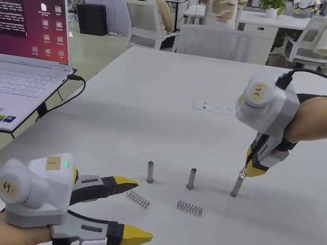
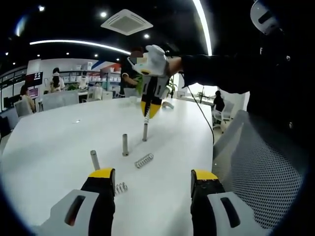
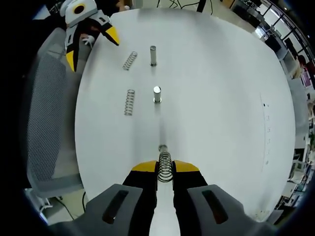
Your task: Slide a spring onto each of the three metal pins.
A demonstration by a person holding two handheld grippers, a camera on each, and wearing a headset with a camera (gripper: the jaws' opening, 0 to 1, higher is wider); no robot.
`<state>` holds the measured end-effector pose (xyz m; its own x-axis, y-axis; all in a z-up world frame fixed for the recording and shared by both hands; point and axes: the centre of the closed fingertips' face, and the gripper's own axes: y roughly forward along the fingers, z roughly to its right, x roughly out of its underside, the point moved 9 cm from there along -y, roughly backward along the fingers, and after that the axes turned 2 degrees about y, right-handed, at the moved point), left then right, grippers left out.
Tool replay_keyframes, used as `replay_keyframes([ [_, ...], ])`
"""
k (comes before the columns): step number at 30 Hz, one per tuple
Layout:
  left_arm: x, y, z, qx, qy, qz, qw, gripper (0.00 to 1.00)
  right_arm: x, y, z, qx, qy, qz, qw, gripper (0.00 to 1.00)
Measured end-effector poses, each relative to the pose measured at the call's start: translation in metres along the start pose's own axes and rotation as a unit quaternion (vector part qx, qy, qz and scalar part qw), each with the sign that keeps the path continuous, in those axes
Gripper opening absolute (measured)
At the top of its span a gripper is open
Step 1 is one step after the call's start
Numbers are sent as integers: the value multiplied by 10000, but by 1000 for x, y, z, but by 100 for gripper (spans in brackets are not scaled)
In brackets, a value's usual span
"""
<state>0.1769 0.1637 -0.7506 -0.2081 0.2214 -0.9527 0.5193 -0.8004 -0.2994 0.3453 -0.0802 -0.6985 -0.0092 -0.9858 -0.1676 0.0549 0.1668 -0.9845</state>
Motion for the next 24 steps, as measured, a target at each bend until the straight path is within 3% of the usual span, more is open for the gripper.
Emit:
replay_keyframes([
  [16,-1,0,-1,-13,-3,32,10000,55,-2,15,5,-150,0,-205,9997,9],
  [24,-1,0,-1,-35,-9,42,10000,55,-3,31,4,-241,73,-304,9992,9],
])
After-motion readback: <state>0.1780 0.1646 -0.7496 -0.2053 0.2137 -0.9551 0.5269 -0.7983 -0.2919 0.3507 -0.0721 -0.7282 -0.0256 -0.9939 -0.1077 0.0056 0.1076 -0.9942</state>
